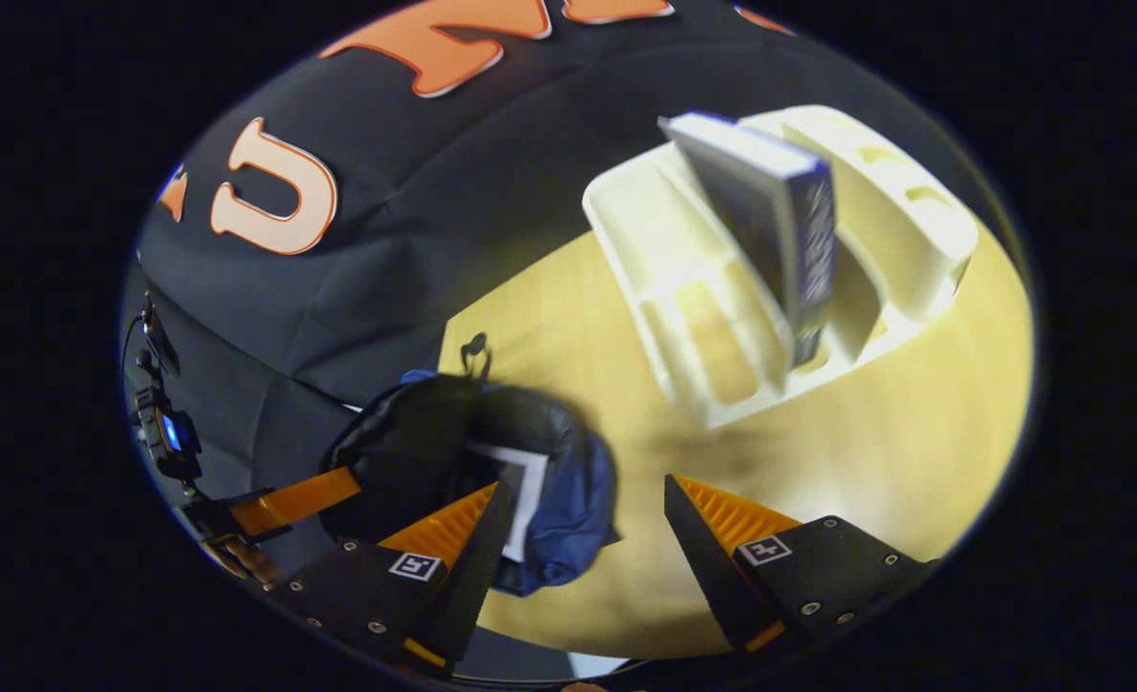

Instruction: Open the schoolbag, grab two books from the bookshelf and put them into the schoolbag.

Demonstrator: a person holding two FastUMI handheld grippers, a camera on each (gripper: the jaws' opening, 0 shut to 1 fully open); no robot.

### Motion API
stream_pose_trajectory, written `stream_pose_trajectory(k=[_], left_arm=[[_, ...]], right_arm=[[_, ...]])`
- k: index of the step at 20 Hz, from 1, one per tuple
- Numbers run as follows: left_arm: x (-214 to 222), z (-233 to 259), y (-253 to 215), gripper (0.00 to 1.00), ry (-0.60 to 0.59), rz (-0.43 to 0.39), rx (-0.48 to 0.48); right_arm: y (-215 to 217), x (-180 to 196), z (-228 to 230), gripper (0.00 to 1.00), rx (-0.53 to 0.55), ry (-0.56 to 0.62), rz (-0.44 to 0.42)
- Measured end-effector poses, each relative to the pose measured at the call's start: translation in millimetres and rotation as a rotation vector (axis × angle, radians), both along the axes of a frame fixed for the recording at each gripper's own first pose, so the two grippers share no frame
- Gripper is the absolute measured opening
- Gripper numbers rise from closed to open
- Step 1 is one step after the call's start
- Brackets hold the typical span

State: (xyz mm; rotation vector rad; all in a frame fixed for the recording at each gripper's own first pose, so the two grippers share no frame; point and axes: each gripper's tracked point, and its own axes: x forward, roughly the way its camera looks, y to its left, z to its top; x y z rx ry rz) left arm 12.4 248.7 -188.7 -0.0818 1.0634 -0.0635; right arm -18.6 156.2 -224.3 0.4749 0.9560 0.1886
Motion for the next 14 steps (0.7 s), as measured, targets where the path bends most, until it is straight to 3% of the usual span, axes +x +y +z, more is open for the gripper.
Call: stream_pose_trajectory(k=[4, 8, 14], left_arm=[[2.3, 1.7, 3.6, 0.0, -0.009, 0.008, 0.024], [2.5, 4.3, 5.9, 0.0, -0.019, 0.019, 0.032], [3.2, 6.4, 9.7, 0.0, -0.029, 0.035, 0.035]], right_arm=[[-70.3, 30.7, 40.4, 0.96, -0.23, -0.117, 0.023], [-118.0, 61.4, 56.1, 0.96, -0.393, -0.114, 0.076], [-118.7, 107.4, 39.8, 0.96, -0.468, -0.009, 0.227]])
